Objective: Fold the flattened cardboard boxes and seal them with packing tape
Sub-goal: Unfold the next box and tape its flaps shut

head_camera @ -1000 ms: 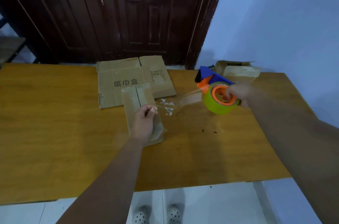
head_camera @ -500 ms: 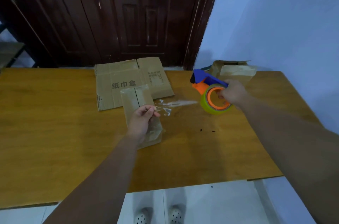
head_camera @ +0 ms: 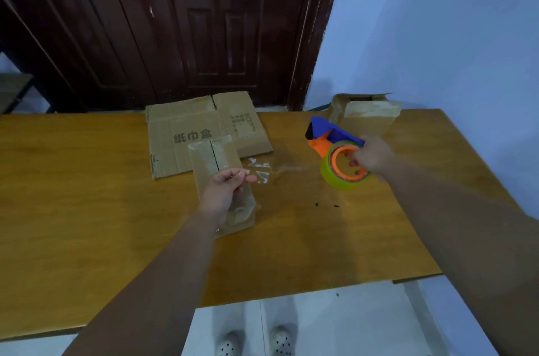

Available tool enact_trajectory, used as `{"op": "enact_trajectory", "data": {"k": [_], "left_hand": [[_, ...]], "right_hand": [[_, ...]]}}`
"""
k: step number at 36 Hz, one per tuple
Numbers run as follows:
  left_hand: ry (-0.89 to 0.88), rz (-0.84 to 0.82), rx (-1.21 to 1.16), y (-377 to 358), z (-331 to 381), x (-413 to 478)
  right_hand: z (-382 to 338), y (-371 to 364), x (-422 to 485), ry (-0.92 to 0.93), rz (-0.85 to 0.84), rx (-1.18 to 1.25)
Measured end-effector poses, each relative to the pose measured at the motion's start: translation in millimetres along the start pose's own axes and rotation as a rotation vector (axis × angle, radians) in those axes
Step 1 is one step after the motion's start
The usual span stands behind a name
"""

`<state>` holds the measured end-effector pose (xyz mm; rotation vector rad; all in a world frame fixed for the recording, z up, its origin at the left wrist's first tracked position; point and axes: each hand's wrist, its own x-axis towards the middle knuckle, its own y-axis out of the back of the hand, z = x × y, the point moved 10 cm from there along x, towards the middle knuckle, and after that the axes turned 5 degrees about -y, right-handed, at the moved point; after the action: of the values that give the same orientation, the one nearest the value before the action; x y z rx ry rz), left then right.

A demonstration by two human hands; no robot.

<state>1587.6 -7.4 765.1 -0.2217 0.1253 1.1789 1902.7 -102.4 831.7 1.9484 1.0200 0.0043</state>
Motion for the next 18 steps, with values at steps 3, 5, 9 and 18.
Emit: {"op": "enact_trajectory", "data": {"k": [3, 5, 9, 18], "left_hand": [[0.008, -0.001, -0.029, 0, 0, -1], [0.009, -0.001, -0.020, 0, 0, -1], [-0.003, 0.009, 0.060, -1, 0, -1], [-0.026, 0.045, 0.228, 1, -4, 3]], "right_hand": [[3, 0, -1, 0.001, -0.004, 0.017], [2, 1, -2, 0.020, -0.006, 0.014], [-1, 2, -6, 0.061, -0.035, 0.019], [43, -1, -7, -0.187, -0.058, 0.359]]}}
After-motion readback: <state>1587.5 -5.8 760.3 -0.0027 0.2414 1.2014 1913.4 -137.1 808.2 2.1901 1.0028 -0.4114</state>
